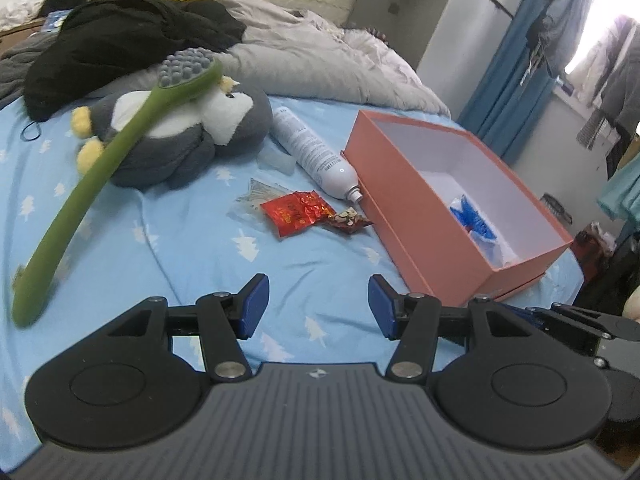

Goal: Organize soft objects
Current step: 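Move the left tool to the red tea packet while the right tool approaches the candy wrapper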

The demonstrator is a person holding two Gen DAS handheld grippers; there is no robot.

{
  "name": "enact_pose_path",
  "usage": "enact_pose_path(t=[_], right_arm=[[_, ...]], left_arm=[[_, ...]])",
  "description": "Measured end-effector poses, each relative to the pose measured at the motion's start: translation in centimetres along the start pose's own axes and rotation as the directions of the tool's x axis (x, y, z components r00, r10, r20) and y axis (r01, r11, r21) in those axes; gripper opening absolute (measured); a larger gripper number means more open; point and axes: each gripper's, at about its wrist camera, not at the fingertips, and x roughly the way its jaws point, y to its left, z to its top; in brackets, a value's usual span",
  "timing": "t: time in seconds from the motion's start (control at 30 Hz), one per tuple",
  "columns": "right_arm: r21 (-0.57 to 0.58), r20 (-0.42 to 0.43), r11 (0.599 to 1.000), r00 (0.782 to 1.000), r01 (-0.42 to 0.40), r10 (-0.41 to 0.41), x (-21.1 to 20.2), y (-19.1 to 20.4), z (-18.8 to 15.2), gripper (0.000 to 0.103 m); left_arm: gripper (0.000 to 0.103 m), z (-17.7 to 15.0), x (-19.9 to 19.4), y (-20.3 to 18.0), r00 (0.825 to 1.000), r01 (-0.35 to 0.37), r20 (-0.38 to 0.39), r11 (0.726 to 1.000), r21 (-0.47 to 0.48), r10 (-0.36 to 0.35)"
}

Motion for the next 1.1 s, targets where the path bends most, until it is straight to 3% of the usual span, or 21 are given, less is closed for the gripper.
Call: enact_pose_path(t=[0.4,0.57,0.73,0.8,0.87,0.9,1.1], right_arm=[[-0.115,-0.001,0.990,0.997,0.081,-0.081,9.4,0.1,1.5,0.036],[-0.196,0.039,0.968,0.988,0.154,-0.149,13.6,0.6,2.3,0.036],[-0.272,0.034,0.941,0.979,0.203,-0.201,17.6,0.7,3.1,0.036],[-0.279,0.017,0.936,0.976,0.214,-0.218,19.0,0.6,3.5,0.039],[-0.286,0.009,0.933,0.975,0.217,-0.224,20.1,0.4,3.7,0.056],[-0.291,0.012,0.931,0.974,0.219,-0.226,20.4,0.3,3.7,0.058],[-0.355,0.002,0.902,0.965,0.245,-0.262,22.3,0.1,3.4,0.058]], left_arm=[[0.063,5.7,13.6,2.1,0.992,0.091,-0.097,0.988,0.128,-0.079],[0.064,7.6,19.8,2.8,0.984,0.127,-0.146,0.969,0.211,-0.097],[0.067,9.1,23.6,3.0,0.972,0.186,-0.189,0.950,0.252,-0.140],[0.072,9.6,24.9,2.9,0.965,0.218,-0.207,0.936,0.275,-0.164],[0.072,10.0,25.8,2.6,0.965,0.217,-0.210,0.929,0.299,-0.158],[0.073,10.1,26.4,2.4,0.963,0.222,-0.216,0.924,0.311,-0.159],[0.073,10.8,28.7,2.0,0.946,0.267,-0.274,0.896,0.356,-0.174]])
